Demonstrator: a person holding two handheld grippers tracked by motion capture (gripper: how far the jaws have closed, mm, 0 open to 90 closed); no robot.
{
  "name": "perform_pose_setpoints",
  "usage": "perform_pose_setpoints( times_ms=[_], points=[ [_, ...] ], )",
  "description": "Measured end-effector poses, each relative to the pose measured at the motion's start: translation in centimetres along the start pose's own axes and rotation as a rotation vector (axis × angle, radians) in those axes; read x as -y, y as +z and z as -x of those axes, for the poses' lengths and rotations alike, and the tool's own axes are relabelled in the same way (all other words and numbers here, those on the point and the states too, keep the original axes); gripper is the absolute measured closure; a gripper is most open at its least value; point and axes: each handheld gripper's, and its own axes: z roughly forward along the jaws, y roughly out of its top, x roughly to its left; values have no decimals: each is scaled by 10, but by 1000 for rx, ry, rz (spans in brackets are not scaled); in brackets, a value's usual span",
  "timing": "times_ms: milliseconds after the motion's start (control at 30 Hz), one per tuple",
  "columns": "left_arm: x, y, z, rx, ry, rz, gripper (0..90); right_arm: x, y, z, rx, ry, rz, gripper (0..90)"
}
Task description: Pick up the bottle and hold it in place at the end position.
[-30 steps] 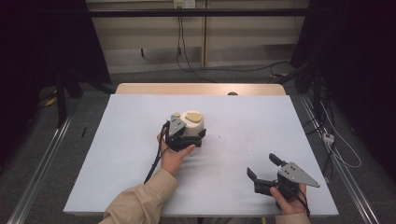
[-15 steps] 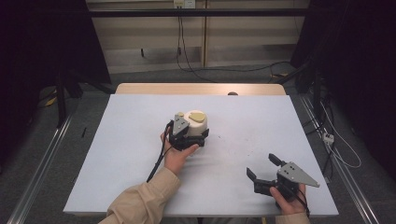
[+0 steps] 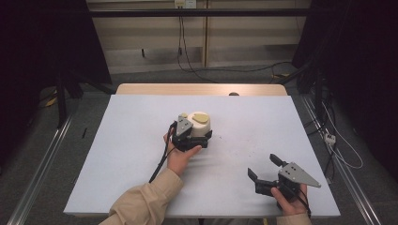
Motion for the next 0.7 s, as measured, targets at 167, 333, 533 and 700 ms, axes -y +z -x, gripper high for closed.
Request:
perform_pose_setpoints(
  times_ms=[167, 333, 533, 700],
  points=[
    [1, 2, 1, 5, -1, -6, 51, 0, 1, 0, 0, 1, 0, 39],
    [2, 3, 3, 12, 2, -9, 51, 0, 1, 0, -1, 1, 1, 40],
    [2, 5, 4, 12, -2, 0, 51, 0, 1, 1, -2, 1, 2, 40],
    [2, 6, 5, 9, 7, 3, 52, 0, 1, 1, -1, 2, 2, 39]
  ],
)
